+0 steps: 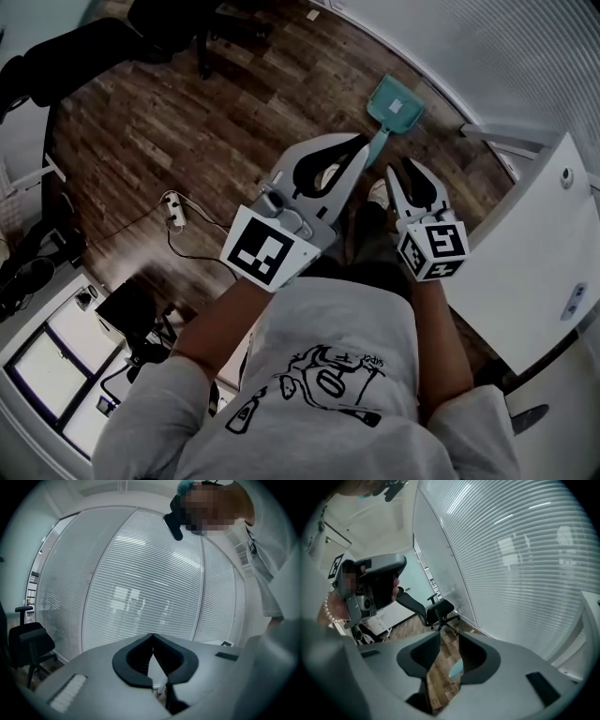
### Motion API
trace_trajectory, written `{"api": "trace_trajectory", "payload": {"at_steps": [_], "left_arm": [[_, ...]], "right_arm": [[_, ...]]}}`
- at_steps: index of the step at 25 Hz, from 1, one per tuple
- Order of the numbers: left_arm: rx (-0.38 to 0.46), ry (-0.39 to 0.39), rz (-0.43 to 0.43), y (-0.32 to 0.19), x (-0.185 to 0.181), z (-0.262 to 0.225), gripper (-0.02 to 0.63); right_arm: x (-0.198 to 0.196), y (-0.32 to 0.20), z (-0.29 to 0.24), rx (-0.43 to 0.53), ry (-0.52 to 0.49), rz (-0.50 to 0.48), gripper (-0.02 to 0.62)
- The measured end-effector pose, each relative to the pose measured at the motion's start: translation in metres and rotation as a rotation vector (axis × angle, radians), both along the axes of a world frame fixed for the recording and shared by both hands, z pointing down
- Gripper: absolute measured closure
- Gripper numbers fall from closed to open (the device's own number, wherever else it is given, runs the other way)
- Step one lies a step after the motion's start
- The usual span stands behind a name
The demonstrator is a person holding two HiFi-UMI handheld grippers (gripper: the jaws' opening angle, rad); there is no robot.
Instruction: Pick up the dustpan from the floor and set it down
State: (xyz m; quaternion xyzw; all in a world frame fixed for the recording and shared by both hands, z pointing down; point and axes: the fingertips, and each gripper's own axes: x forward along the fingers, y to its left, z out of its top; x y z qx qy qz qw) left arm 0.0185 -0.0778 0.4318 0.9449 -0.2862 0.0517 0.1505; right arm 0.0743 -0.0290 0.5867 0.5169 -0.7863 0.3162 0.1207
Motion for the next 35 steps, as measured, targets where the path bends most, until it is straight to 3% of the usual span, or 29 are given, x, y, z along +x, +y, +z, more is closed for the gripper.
{"api": "trace_trajectory", "payload": {"at_steps": [21, 35], "left_arm": [[-0.063, -0.021, -0.014, 0.006, -0.008, 0.052, 0.604], [-0.09, -0.035, -0.015, 0.014, -0.016, 0.074, 0.604]], "right_arm": [[-0.017, 0.006, 0.121, -0.214, -0.093, 0.025, 0.419], [-0.029, 0.001, 0.177, -0.332, -0.212, 0.045, 0.393]]}}
